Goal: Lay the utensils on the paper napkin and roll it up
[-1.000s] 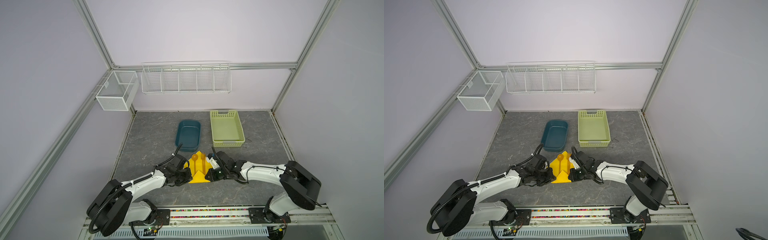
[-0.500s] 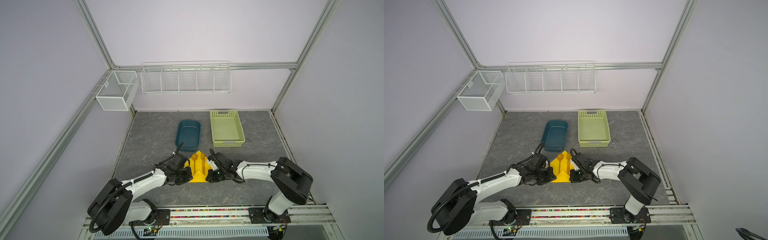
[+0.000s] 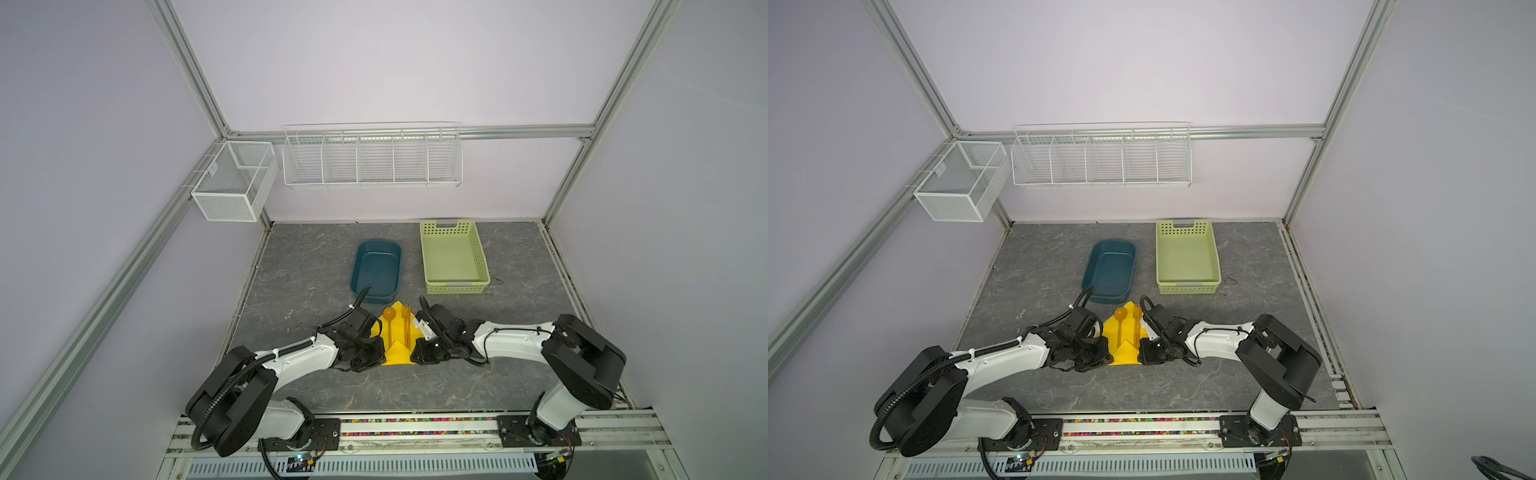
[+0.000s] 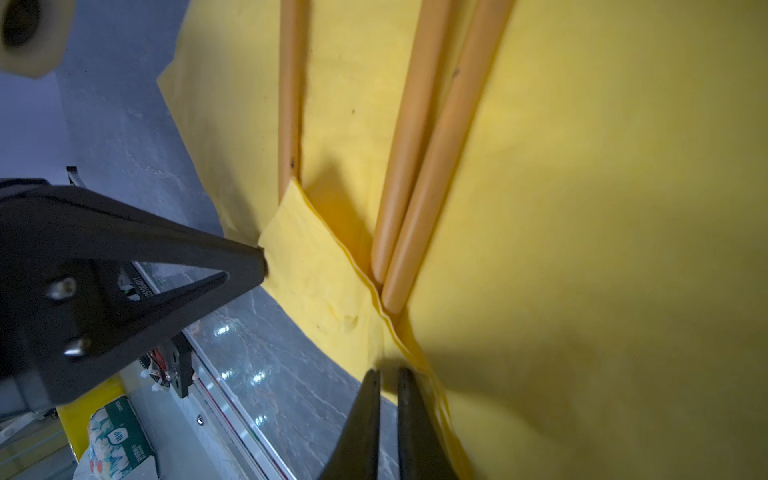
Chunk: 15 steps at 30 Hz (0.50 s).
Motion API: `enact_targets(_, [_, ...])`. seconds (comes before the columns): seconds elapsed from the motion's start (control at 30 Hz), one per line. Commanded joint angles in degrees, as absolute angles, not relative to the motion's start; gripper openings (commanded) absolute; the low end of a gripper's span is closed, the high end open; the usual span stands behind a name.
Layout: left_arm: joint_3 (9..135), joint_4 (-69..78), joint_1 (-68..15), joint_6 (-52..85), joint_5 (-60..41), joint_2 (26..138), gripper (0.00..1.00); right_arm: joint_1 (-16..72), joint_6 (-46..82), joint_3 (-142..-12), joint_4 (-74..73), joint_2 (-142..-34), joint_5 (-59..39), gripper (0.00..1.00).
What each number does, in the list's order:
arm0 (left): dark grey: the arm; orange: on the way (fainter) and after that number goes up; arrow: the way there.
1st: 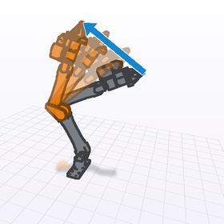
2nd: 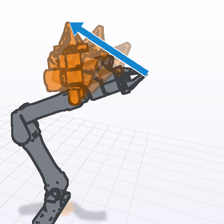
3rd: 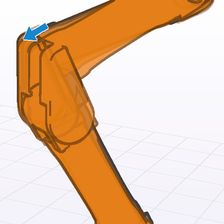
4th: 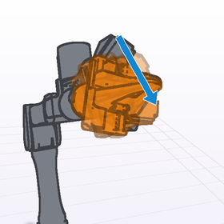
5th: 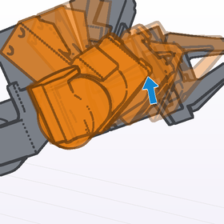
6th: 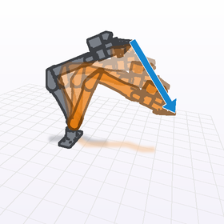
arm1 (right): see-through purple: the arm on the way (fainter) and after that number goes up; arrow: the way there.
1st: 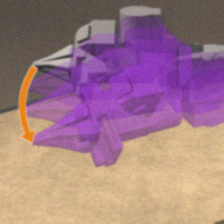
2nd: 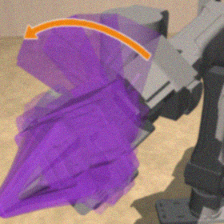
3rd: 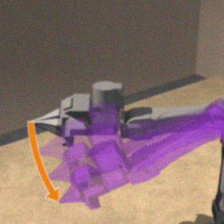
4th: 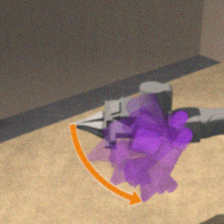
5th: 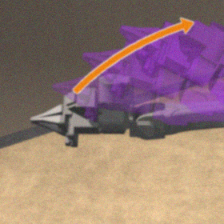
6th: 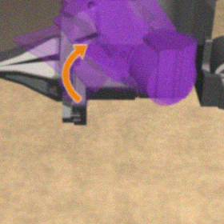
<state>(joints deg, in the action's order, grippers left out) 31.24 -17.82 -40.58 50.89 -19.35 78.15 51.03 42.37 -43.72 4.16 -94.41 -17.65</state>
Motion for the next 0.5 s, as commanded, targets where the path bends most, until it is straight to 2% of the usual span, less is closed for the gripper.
enact_targets(0.0, [31.77, -19.20, -40.91, 49.93, -17.40, 79.54, 0.02, 49.71, 43.51, -45.31, 5.98, -91.99, -17.40, 0.21])
enact_targets(0.17, [31.29, -19.63, -40.87, 49.92, -16.72, 78.84, 0.02, 46.30, 44.98, -47.29, 4.55, -93.29, -19.03, 0.38])
enact_targets(0.27, [31.23, -19.77, -40.87, 49.87, -16.64, 78.76, 0.02, 44.51, 46.00, -48.38, 0.32, -95.71, -22.36, 0.45])
enact_targets(0.47, [31.11, -20.60, -40.87, 49.79, -16.23, 78.13, 0.01, 42.60, 46.45, -49.95, -1.30, -99.58, -23.76, 0.46])
